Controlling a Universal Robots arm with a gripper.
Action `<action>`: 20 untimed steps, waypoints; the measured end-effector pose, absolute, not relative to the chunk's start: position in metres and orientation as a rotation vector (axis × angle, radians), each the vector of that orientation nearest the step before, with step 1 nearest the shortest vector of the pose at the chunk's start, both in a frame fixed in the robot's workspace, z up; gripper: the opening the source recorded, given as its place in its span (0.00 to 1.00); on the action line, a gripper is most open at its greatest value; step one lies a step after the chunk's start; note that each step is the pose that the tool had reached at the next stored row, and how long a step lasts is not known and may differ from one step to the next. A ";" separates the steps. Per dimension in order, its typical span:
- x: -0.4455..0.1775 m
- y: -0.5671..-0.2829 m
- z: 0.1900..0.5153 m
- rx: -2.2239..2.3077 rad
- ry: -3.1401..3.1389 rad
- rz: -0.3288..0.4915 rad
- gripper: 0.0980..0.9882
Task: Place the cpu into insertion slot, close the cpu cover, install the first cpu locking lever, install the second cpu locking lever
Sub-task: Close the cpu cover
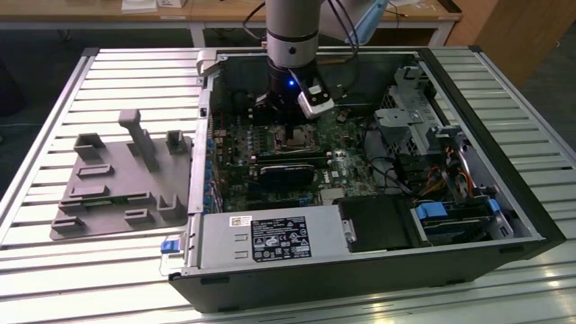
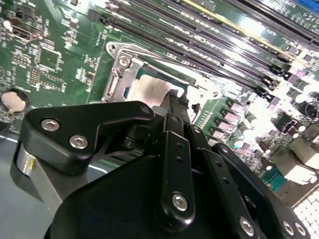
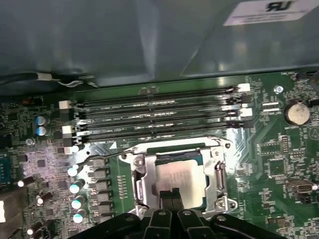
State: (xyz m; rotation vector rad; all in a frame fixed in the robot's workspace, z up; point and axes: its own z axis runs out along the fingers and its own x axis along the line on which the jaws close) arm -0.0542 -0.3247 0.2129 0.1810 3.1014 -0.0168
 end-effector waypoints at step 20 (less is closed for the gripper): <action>-0.071 -0.325 0.203 0.110 3.107 0.047 0.01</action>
